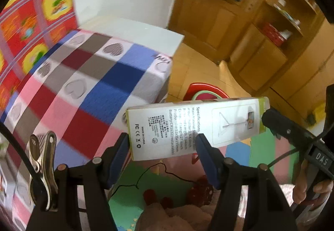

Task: Collect trash
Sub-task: 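Carry the selfie stick box with both grippers over the red bucket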

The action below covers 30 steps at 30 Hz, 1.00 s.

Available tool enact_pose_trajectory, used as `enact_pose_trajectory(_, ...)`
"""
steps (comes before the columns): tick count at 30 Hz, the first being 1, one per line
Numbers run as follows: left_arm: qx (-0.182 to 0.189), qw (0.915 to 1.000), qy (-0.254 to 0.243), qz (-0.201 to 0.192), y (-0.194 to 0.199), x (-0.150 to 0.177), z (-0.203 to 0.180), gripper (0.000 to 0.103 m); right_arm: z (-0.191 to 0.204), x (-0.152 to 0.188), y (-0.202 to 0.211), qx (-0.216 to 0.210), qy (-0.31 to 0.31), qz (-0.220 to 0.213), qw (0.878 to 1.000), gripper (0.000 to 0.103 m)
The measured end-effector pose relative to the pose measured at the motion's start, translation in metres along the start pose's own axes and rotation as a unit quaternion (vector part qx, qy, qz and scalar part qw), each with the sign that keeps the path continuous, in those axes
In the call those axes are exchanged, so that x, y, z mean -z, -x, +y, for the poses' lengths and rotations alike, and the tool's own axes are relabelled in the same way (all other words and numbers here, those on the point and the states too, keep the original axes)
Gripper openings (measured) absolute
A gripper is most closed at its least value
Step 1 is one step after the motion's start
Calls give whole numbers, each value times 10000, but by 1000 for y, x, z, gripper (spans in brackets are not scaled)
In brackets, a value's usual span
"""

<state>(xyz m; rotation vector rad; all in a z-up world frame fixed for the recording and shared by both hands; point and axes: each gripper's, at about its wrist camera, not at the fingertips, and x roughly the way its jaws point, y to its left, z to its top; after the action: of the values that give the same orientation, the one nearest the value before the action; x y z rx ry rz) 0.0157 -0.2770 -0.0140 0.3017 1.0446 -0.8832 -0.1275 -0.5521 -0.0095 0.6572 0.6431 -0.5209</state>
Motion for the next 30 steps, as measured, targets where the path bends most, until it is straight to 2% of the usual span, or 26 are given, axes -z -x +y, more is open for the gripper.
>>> enact_pose_trajectory(10,338,9955,-884,83,-41,-35,-68,68,-60,-6,19,518,-376,-114,9979,53)
enact_pose_trajectory(17,532,9910,-1215,188,-79,-47,-115,68,-116,-5,17,681,-684,-6,9953,53)
enact_pose_trajectory(23,752,9878,-1313,375,-123,-55,-146,67,-162,-5,6,929,-807,92,9924,53)
enact_pose_trajectory(30,1013,9825,-1473,527,-179,-63,-179,65,-192,-10,-12,1115,-773,177,9906,53)
